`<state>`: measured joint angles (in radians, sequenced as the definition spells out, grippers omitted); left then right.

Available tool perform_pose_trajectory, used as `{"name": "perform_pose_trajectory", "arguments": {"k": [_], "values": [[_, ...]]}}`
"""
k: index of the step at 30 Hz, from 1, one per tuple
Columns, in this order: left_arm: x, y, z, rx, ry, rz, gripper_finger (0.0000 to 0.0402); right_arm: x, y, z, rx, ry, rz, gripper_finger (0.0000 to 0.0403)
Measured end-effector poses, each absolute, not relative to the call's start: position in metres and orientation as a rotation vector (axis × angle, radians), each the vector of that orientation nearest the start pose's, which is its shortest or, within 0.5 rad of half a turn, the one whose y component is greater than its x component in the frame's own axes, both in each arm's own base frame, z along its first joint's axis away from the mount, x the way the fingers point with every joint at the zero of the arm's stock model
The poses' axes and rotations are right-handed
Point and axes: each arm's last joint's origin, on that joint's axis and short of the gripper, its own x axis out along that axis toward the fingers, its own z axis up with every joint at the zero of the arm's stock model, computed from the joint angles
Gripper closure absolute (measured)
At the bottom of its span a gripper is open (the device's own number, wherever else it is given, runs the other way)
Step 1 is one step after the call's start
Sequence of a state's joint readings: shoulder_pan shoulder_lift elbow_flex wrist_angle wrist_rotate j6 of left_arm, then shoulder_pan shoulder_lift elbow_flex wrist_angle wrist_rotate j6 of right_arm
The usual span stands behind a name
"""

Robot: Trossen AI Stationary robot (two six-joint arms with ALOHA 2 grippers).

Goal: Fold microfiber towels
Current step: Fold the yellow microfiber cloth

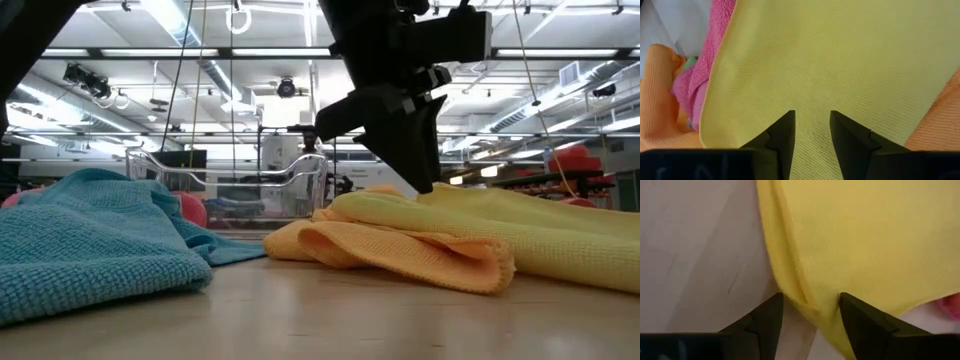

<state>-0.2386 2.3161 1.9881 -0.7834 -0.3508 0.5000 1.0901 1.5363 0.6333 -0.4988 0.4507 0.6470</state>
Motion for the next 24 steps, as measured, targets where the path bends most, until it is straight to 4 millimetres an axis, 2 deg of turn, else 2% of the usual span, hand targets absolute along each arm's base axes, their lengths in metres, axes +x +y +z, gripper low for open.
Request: {"name": "perform_pose_trajectory", "arguments": {"k": [12,19,24], "values": [[0.48,-0.109,0.19,0.704,1.079,-0.141,0.0279,0.115,0.194,0.118,-0.455,1.103,0.198,0.0359],[0.472,-0.138,0.19,0.715,1.063,-0.214,0.0287,0.12,0.202,0.134,-0.426,1.059,0.232,0.0366],[0.466,-0.161,0.19,0.653,1.047,-0.204,0.0279,0.129,0.21,0.155,-0.355,1.012,0.246,0.0366]]}}
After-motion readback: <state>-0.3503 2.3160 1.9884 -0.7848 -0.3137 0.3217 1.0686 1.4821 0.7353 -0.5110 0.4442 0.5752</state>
